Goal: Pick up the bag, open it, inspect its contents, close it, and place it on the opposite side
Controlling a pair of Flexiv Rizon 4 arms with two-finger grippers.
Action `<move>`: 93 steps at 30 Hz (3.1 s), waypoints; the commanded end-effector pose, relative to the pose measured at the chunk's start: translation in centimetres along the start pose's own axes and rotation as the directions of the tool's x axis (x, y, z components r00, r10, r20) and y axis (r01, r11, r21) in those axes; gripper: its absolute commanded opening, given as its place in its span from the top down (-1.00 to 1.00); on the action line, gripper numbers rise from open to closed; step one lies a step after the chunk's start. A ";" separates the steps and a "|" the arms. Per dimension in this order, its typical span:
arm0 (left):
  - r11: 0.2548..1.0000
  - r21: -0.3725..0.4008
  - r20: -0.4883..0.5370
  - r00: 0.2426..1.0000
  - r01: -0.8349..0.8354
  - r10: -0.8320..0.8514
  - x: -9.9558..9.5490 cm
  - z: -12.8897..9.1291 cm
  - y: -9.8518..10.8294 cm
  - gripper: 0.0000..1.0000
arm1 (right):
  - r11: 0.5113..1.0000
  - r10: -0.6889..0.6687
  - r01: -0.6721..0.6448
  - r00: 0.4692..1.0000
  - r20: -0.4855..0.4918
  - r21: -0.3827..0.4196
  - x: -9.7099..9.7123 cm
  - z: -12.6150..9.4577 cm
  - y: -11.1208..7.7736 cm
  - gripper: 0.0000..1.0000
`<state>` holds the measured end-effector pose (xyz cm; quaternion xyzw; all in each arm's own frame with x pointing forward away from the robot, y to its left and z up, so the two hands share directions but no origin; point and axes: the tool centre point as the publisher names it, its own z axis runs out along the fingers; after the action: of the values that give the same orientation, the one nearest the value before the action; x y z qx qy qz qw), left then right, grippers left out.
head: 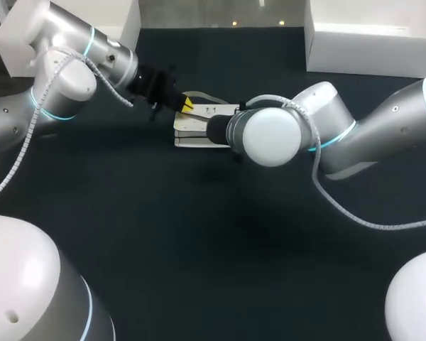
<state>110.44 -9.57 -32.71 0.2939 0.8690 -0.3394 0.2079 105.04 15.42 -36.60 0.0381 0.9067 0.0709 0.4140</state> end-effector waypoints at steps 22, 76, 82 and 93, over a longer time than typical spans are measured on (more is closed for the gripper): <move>0.991 -0.035 0.029 0.991 0.133 -0.132 -2.3 -0.9 0.3 -0.04 | 1.000 0.002 -0.002 1.000 0.005 -0.004 0.2 0.1 0.0 1.00; 0.995 -0.102 0.045 0.999 -0.002 0.006 0.1 3.0 0.1 0.40 | 1.000 0.002 -0.002 1.000 0.005 -0.004 0.2 0.1 0.0 1.00; 0.992 -0.127 0.058 0.998 0.015 -0.008 -0.6 3.2 0.4 0.91 | 1.000 0.002 -0.002 1.000 0.005 -0.004 0.2 0.1 0.0 1.00; 0.985 -0.103 0.044 0.990 0.136 -0.132 -2.3 1.8 0.8 1.00 | 1.000 0.002 -0.002 1.000 0.005 -0.004 0.2 0.1 0.0 1.00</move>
<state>112.03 -11.57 -33.70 0.2149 0.8965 -0.3117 0.2299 105.11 15.43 -36.54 0.0384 0.9062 0.0719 0.4149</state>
